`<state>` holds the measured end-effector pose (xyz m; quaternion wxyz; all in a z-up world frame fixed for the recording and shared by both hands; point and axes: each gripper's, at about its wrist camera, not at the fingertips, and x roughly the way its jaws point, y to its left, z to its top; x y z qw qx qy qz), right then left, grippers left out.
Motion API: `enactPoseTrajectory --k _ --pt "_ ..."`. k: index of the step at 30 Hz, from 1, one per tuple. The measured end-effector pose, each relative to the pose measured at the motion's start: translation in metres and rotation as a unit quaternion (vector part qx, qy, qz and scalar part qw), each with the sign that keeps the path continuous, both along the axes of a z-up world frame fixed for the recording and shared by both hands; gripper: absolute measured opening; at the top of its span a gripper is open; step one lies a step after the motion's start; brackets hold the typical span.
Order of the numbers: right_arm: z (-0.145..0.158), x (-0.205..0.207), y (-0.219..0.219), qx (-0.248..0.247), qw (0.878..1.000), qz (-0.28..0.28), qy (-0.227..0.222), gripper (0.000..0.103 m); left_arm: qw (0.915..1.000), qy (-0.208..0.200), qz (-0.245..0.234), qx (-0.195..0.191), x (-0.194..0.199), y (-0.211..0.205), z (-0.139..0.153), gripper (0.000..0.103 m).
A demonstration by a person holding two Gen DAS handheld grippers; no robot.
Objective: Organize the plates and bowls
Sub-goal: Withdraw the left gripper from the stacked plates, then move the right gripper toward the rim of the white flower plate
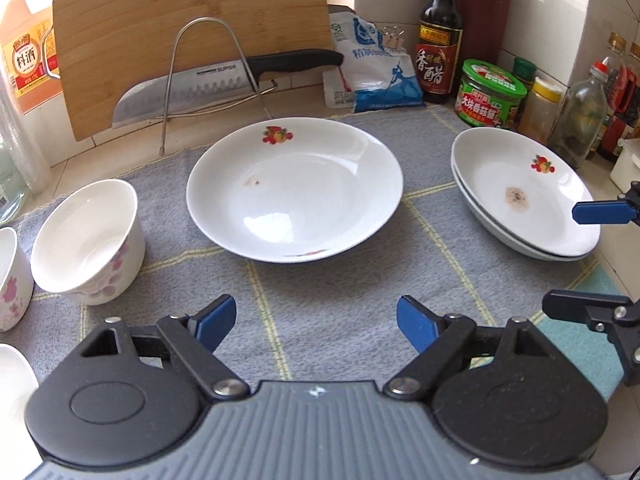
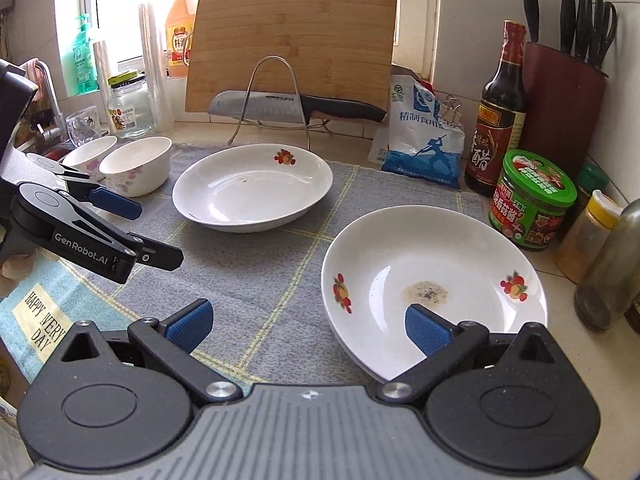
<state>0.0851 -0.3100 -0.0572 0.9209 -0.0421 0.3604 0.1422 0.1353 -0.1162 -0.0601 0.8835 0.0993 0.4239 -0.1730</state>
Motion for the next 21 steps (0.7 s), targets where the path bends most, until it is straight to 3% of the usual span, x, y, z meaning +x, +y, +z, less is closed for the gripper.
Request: enactPoseTrajectory --k 12,18,21 --pt "0.007 0.009 0.035 -0.023 1.000 -0.016 0.013 0.103 0.9996 -0.003 -0.027 0.009 0.026 0.018 -0.029 0.089" --pt "0.008 0.025 0.039 -0.026 0.999 -0.016 0.018 0.103 0.9992 -0.003 -0.039 -0.003 0.037 0.018 -0.035 0.103" --pt "0.008 0.039 0.038 -0.019 0.999 -0.015 0.022 0.103 0.9991 -0.007 -0.041 -0.006 0.042 0.016 -0.036 0.103"
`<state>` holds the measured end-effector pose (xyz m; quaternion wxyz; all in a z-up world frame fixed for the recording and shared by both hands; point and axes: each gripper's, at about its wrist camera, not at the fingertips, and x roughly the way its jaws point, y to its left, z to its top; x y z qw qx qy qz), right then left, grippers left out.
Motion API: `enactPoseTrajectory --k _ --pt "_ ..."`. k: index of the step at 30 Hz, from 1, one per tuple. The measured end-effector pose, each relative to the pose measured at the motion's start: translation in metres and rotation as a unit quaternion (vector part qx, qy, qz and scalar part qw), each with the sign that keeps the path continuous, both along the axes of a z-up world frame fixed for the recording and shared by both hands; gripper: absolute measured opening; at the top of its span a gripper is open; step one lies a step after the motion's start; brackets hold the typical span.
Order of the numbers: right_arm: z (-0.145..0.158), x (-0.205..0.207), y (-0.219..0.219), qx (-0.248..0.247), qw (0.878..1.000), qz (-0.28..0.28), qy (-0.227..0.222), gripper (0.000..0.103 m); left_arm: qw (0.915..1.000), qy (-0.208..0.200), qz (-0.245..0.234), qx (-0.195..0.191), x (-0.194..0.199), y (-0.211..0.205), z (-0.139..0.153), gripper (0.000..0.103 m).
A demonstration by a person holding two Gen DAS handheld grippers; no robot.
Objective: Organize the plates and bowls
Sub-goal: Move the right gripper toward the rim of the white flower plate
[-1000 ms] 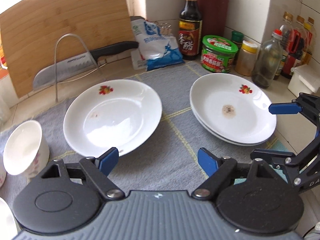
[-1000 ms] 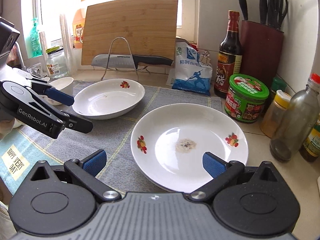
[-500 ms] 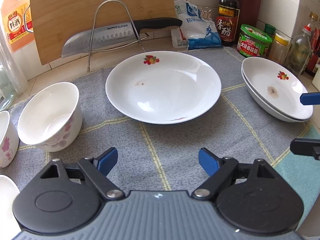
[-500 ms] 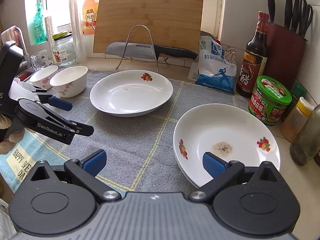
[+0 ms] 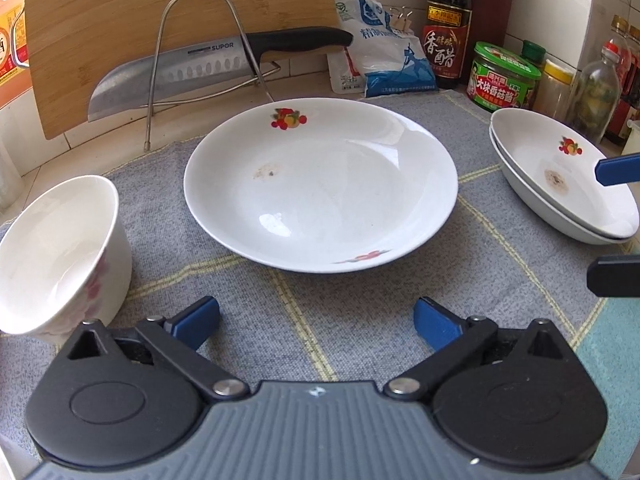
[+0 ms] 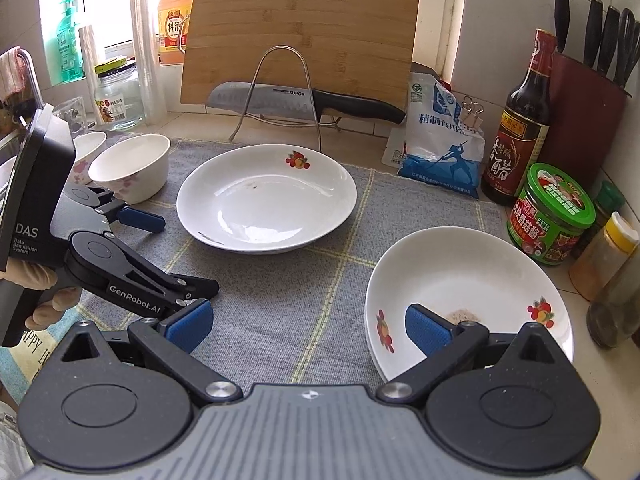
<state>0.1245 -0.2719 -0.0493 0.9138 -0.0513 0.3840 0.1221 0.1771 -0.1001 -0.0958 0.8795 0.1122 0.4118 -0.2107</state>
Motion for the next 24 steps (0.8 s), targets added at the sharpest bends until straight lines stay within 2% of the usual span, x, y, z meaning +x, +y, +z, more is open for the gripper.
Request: enactPoseTrajectory --k 9,16,24 --pt "0.000 0.068 -0.001 0.034 0.998 0.032 0.032 0.103 0.9999 -0.014 -0.002 -0.008 0.010 -0.004 -0.003 0.103" --pt "-0.003 0.124 0.006 0.036 0.994 0.084 0.055 0.103 0.9998 -0.018 0.007 -0.011 0.016 -0.006 -0.003 0.103" --pt "-0.030 0.182 0.008 0.025 0.987 0.100 0.126 0.103 0.9995 -0.022 0.016 -0.013 0.018 -0.008 -0.004 0.103"
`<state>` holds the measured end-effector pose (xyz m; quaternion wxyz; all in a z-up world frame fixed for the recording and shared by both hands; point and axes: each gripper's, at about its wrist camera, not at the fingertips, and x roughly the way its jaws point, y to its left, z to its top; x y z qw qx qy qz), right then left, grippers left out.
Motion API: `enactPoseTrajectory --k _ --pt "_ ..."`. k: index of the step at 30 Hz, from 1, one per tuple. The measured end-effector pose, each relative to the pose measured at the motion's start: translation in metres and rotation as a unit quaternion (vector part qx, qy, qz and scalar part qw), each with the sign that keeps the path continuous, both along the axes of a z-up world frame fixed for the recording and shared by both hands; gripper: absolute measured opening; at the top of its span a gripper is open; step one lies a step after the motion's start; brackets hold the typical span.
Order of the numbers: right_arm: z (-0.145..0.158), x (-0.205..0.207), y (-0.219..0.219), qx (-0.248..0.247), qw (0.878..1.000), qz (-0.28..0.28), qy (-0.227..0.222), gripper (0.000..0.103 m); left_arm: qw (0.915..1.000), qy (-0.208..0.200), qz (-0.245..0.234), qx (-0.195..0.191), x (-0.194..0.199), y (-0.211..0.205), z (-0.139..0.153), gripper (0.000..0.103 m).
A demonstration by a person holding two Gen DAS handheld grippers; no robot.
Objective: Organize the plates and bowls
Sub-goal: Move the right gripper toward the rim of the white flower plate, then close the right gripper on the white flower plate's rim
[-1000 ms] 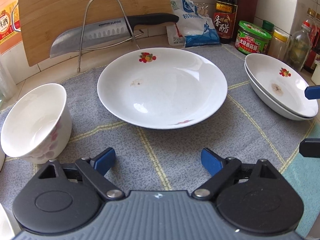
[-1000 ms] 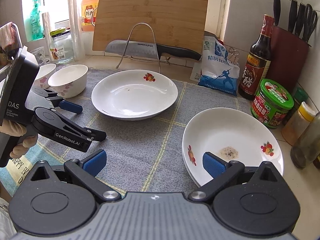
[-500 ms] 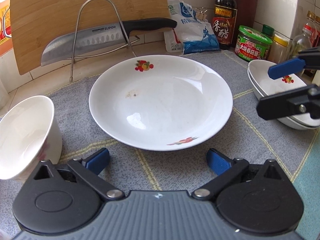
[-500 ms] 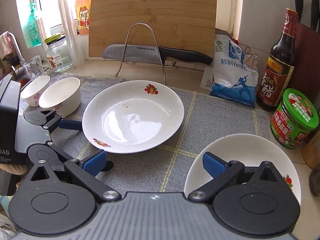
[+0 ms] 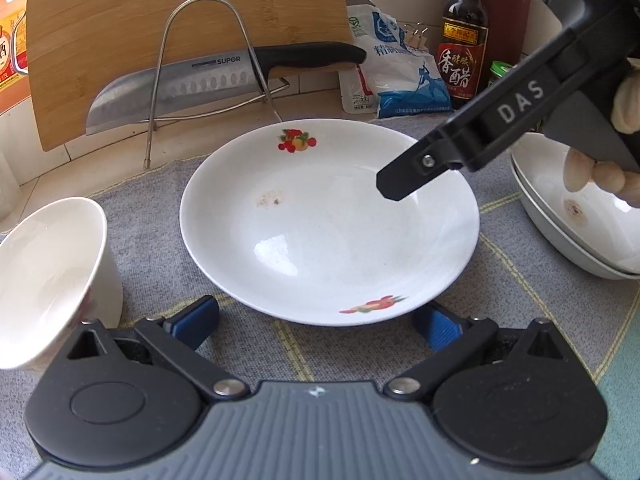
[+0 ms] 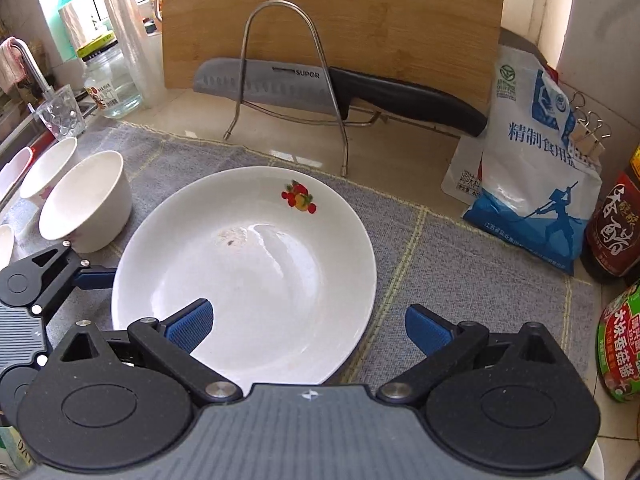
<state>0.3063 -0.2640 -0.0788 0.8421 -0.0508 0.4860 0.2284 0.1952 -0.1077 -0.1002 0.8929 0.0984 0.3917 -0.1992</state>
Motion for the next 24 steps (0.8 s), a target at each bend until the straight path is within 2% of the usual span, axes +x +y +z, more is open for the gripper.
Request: enactPoseTrajectory --k 7,17,24 --pt "-0.020 0.023 0.008 -0.004 0.999 0.032 0.041 0.103 1.0000 -0.004 0.006 -0.002 0.000 0.000 0.000 0.103" --pt "-0.022 0.044 0.019 -0.002 0.997 0.059 0.041 0.103 1.0000 -0.009 0.003 -0.004 -0.003 -0.001 0.000 0.103" --pt "-0.022 0.062 0.020 0.019 0.996 0.074 0.039 0.103 0.9999 -0.013 -0.005 -0.006 -0.005 -0.001 0.000 0.103"
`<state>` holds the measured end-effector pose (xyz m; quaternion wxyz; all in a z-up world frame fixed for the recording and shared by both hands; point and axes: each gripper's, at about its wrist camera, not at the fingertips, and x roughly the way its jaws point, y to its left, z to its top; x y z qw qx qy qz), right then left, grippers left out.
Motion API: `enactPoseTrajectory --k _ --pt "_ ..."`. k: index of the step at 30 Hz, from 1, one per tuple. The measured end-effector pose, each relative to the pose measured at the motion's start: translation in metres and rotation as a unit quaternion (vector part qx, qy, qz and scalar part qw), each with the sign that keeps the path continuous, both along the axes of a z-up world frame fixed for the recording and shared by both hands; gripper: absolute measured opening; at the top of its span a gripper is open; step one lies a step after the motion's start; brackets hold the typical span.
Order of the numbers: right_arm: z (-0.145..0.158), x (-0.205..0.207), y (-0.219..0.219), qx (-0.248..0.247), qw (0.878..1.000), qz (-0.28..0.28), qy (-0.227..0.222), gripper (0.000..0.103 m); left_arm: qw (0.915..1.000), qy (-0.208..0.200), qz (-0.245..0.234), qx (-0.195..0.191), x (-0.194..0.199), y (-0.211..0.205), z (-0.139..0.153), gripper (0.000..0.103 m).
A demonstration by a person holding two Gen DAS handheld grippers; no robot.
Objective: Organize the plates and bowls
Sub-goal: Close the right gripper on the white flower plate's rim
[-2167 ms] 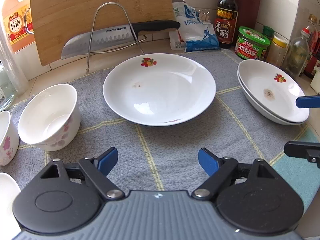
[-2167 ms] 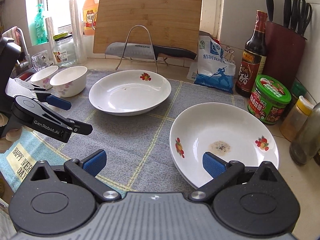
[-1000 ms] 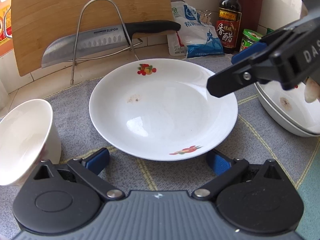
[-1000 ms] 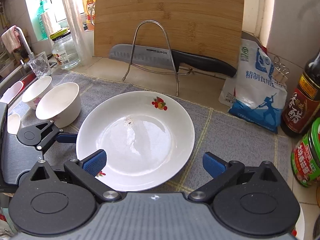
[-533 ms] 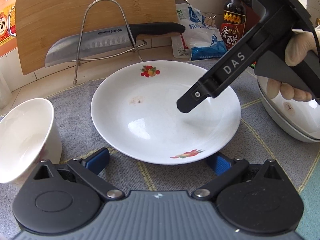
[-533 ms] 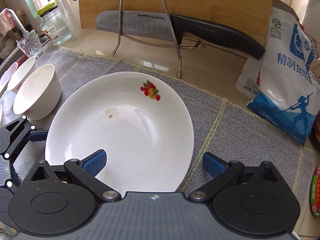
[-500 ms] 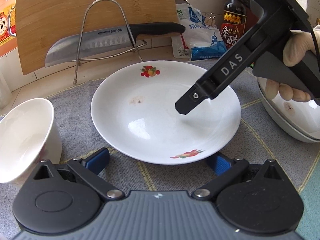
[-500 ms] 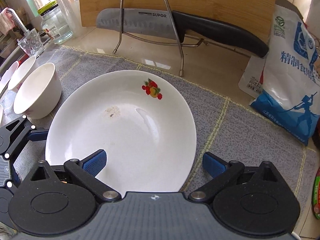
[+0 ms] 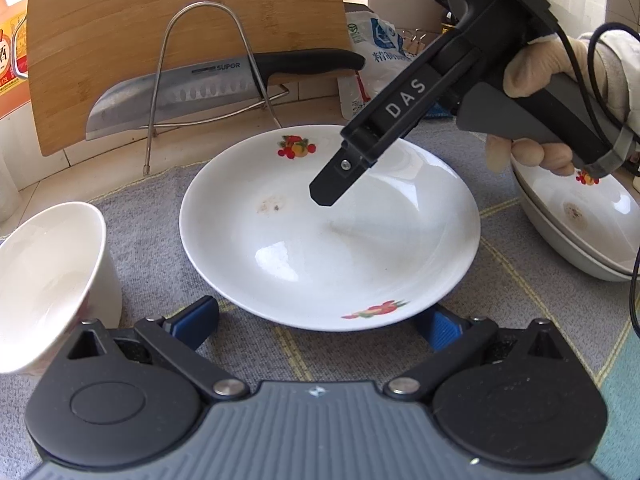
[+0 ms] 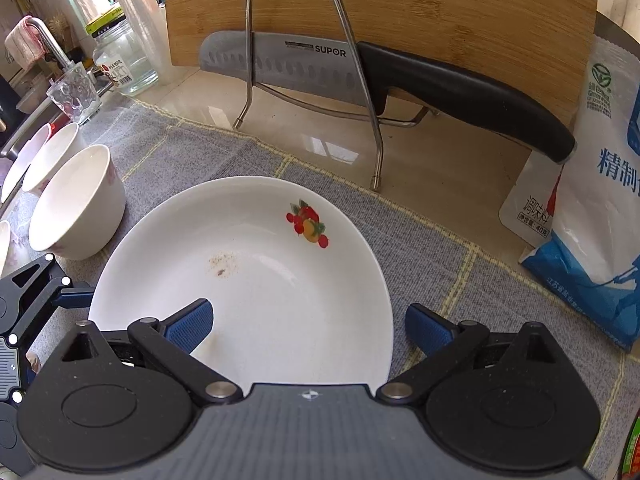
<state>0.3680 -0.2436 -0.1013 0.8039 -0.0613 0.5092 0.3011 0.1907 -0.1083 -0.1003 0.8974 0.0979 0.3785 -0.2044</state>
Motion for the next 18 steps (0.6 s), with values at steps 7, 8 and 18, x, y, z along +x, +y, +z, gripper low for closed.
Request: enactPoseTrajectory --k 7,8,18 --pt "0.003 0.009 0.001 0.030 0.997 0.064 0.024 0.103 1.0000 0.002 -0.005 0.002 0.003 0.001 0.001 0.102" --pt "0.004 0.010 0.001 0.033 0.997 0.069 0.027 0.103 1.0000 0.003 -0.006 0.002 0.003 0.002 0.002 0.101" --pt "0.008 0.032 -0.005 0.072 0.990 0.085 0.085 0.102 0.9994 -0.012 -0.022 0.025 0.001 -0.001 0.004 0.101"
